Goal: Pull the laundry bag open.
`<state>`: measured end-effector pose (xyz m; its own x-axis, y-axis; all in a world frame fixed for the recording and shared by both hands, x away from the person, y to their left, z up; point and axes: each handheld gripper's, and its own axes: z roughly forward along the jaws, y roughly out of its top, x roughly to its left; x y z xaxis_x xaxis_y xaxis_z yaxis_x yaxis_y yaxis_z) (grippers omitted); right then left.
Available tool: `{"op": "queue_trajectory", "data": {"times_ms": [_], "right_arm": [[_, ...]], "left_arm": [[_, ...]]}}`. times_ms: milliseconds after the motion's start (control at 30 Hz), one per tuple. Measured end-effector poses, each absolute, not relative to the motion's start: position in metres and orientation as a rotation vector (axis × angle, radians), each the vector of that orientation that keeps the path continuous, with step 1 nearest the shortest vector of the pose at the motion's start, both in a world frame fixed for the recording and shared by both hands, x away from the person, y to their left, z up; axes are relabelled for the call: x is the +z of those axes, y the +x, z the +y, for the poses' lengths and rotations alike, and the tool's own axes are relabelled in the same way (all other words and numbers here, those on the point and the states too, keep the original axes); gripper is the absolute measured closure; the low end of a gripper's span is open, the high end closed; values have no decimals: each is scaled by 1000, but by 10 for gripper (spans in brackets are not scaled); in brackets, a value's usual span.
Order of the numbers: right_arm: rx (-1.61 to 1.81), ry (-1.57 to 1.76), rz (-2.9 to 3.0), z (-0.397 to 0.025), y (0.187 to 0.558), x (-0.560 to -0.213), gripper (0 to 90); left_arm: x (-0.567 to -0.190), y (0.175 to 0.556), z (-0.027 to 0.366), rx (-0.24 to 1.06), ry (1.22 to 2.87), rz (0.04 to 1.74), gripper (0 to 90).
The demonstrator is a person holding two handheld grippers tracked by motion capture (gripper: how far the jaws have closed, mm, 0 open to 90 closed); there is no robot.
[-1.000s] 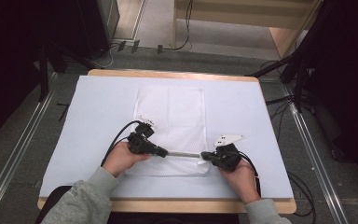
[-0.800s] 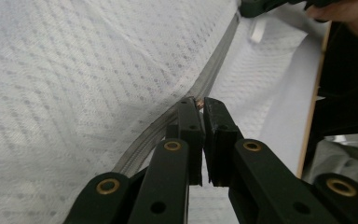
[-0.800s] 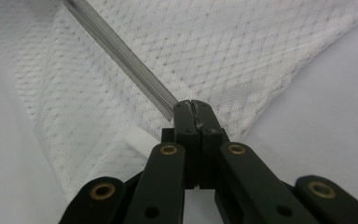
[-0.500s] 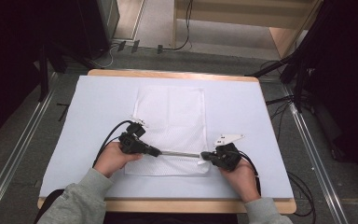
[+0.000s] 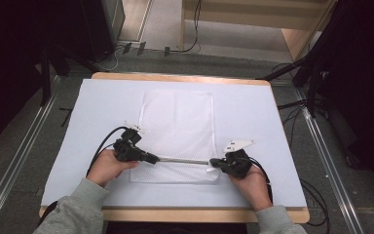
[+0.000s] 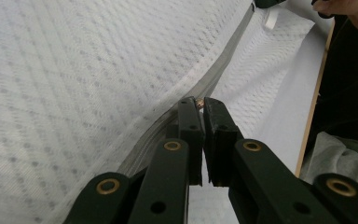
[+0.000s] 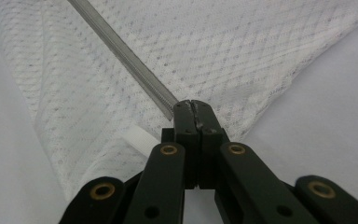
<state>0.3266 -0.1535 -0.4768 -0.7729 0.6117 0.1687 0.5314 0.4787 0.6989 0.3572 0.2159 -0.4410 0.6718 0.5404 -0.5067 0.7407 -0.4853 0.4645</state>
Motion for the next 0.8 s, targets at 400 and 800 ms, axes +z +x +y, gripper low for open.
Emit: {"op": "queue_trajectory", "data": {"times_ms": [400,800], "right_arm": [[1180,1002,2620,-154,328,-477,900],[1183,1009,2626,-155,329,-477,900]], "left_arm": [[-438,355,228,-370,2195,994,881],[-439,354,233,-374,2188,1008,881]]}}
